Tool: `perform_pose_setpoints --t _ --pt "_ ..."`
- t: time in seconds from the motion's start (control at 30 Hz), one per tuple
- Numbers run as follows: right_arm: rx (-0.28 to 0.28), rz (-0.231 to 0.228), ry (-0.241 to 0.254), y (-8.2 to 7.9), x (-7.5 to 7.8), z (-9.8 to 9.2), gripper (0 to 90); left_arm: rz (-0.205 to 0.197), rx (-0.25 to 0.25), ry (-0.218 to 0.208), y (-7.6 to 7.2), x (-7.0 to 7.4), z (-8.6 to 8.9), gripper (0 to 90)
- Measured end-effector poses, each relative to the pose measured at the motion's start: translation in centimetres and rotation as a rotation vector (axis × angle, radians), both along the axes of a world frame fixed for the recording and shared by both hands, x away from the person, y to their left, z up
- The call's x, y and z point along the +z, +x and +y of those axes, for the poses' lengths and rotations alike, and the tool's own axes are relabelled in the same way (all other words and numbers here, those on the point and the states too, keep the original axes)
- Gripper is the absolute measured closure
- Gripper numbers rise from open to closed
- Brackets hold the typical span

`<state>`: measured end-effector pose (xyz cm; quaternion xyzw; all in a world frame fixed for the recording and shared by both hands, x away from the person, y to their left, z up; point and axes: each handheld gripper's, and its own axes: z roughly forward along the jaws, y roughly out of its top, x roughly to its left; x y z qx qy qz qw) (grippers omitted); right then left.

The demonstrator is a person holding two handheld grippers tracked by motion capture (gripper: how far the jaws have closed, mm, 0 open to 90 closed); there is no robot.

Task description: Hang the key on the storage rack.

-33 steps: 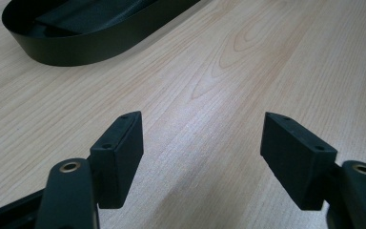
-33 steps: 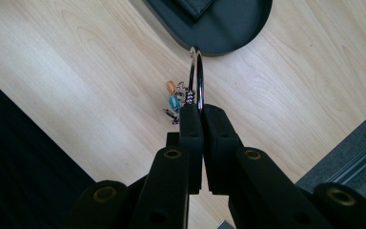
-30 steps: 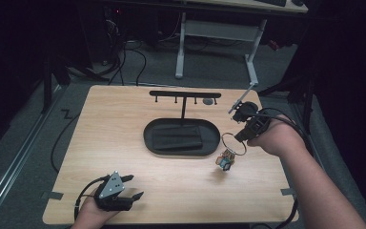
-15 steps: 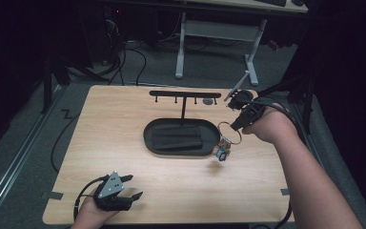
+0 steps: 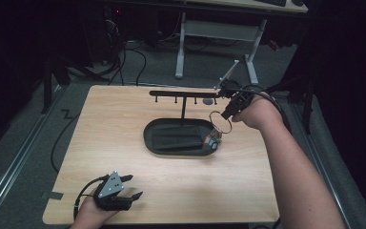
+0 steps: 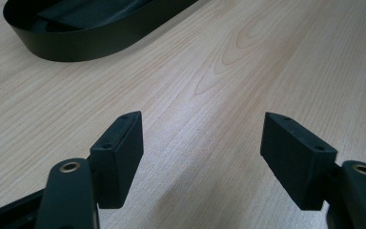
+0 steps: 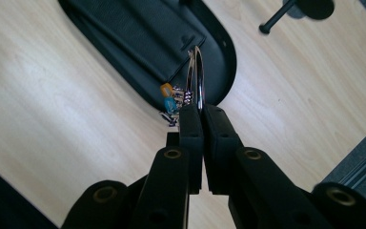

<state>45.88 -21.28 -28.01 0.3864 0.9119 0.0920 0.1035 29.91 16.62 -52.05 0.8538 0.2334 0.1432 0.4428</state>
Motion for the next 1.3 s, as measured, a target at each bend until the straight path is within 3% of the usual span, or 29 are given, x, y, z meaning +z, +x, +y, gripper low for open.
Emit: perform_pose_setpoints --t 0.33,0.37,0.67,1.03,1.23,1.3 --pt "-0.04 -0.005 0.035 3.2 -0.7 0.3 88.0 0.004 -0.004 0.008 0.1 -0.1 0.0 31.7" --pt "-0.025 -0.011 0.035 3.7 -0.8 0.2 88.0 0.004 -0.004 0.008 0.1 -0.1 0.0 31.7" --pt "-0.089 -0.009 0.057 5.9 -1.9 -0.8 87.9 0.001 0.0 0.0 0.1 -0.2 0.2 31.7" --pt "-0.11 -0.021 0.045 6.8 -2.7 -1.3 87.3 0.002 -0.014 0.008 0.0 -0.2 0.0 31.7" --pt "-0.119 -0.07 0.081 6.4 -2.4 -1.2 77.2 0.006 -0.014 0.012 0.1 -0.2 0.0 31.7" --pt "-0.123 -0.113 0.084 5.4 -2.0 -1.5 67.4 0.001 -0.011 0.009 0.1 -0.2 -0.1 31.7"
